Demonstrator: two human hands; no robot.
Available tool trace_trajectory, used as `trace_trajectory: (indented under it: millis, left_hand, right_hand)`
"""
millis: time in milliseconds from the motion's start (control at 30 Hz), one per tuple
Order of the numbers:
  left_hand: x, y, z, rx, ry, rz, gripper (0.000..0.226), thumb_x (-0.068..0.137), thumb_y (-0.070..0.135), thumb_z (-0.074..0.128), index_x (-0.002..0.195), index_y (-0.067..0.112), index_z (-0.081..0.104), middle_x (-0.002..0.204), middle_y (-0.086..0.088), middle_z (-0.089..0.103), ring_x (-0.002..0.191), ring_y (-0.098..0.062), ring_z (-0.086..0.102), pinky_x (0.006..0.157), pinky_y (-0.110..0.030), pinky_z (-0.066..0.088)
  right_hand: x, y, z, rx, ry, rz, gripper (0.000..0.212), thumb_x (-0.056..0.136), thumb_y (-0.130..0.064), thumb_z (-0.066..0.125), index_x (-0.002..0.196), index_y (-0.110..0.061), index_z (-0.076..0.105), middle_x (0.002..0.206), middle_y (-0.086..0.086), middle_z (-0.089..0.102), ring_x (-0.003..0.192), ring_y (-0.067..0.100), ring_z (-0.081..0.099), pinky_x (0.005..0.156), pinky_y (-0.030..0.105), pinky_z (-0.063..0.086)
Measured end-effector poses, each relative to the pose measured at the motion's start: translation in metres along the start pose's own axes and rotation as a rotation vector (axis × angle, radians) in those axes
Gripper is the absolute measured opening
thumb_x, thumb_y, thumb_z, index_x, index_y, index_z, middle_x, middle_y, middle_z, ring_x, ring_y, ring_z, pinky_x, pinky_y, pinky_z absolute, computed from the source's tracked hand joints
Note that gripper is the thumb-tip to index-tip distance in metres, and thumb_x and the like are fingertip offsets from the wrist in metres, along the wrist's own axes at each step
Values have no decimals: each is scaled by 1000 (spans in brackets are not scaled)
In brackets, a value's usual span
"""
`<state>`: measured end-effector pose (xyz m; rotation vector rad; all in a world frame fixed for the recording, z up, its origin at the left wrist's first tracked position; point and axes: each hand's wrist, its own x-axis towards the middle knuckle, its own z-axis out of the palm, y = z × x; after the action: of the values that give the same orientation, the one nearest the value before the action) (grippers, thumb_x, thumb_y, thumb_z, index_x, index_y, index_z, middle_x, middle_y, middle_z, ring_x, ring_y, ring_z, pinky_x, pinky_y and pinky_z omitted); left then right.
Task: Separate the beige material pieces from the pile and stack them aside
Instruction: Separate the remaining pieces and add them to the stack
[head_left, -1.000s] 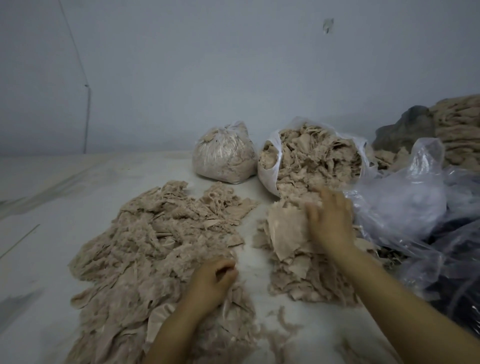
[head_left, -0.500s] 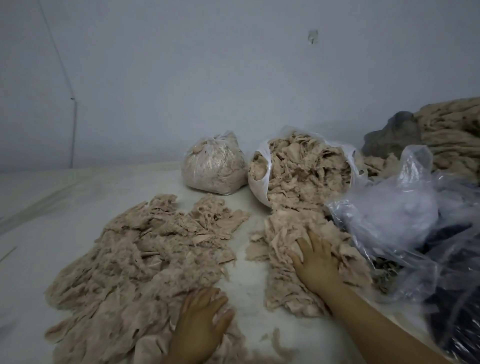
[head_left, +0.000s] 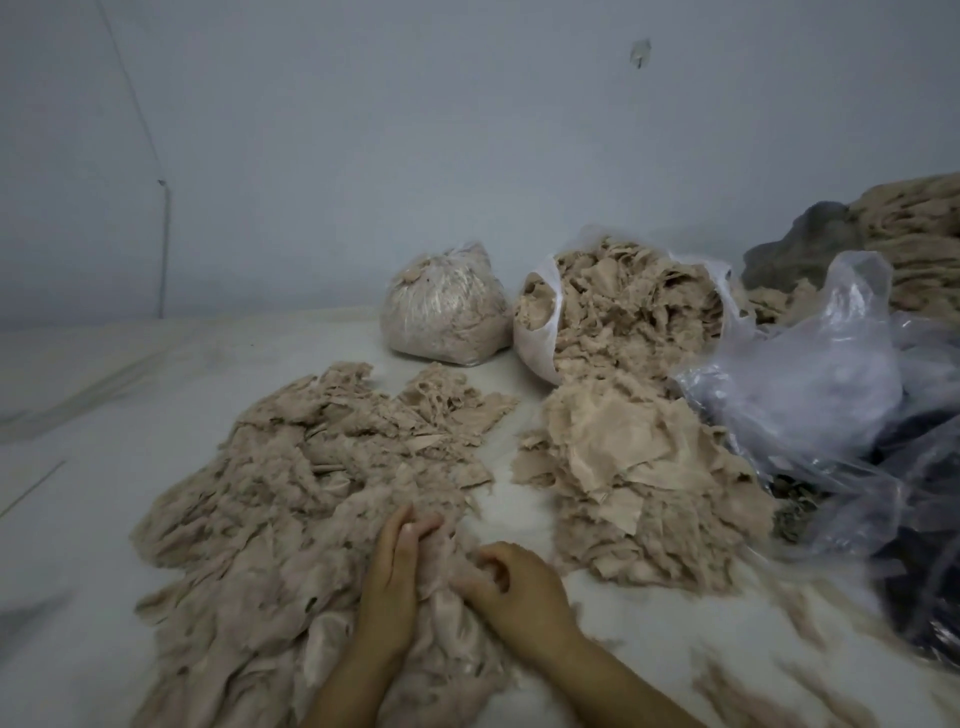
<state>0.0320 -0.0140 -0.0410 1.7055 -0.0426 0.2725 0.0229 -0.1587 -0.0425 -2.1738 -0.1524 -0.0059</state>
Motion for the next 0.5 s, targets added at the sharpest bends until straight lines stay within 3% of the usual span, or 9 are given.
trace_trajectory:
  millis: [33,67,167,267,333,433,500]
  left_hand:
    - [0,-1,-2,-20,-8,-13,37,95,39,31,120,24,53,120,18,58,118,7,47,97,-8,35]
    - [0,-2,-3,-40,-27,-40,32,96,38,34,122,26,50,120,15,60,115,8,50,95,-10,39]
    - [0,-5,-2,75,-78,-68,24,96,31,50,120,35,49,114,25,55,100,16,52,80,-4,40]
    - [1,-10,2,351,-69,30,18,91,22,61,108,25,60,107,12,58,99,-5,56,80,-12,40]
    - [1,-8,4,359,-39,36,4,92,18,59,95,18,62,100,-2,59,93,-17,57,72,-18,40]
    - [1,-9,0,402,38,94,13,92,6,54,94,17,59,101,-3,53,91,-15,53,71,-6,37]
    - [0,-8,0,505,20,163,24,90,-1,51,103,15,64,107,0,47,95,-10,49,76,2,32]
  right_hand:
    - [1,1,1,93,36,-6,13,85,-39,66,78,-31,59,71,-16,56,72,0,51,68,17,38]
    - [1,4,1,177,77,-2,20,87,-30,65,70,-29,55,64,-15,55,65,-2,49,63,15,37]
    - [-1,10,-4,360,211,11,18,93,-21,58,75,-21,57,67,-4,58,62,2,50,62,19,39]
    - [-3,11,-7,578,296,35,16,96,-19,54,83,-11,58,72,12,58,68,18,52,67,33,43]
    - [-3,12,-9,661,318,71,16,97,-19,52,86,-10,60,81,22,63,74,27,57,74,41,49]
    - [-1,13,-10,704,321,68,18,97,-23,54,86,-15,66,89,16,68,86,34,63,81,45,51]
    - [0,13,-9,684,321,49,16,94,-25,58,84,-22,70,86,1,71,87,23,65,79,38,52]
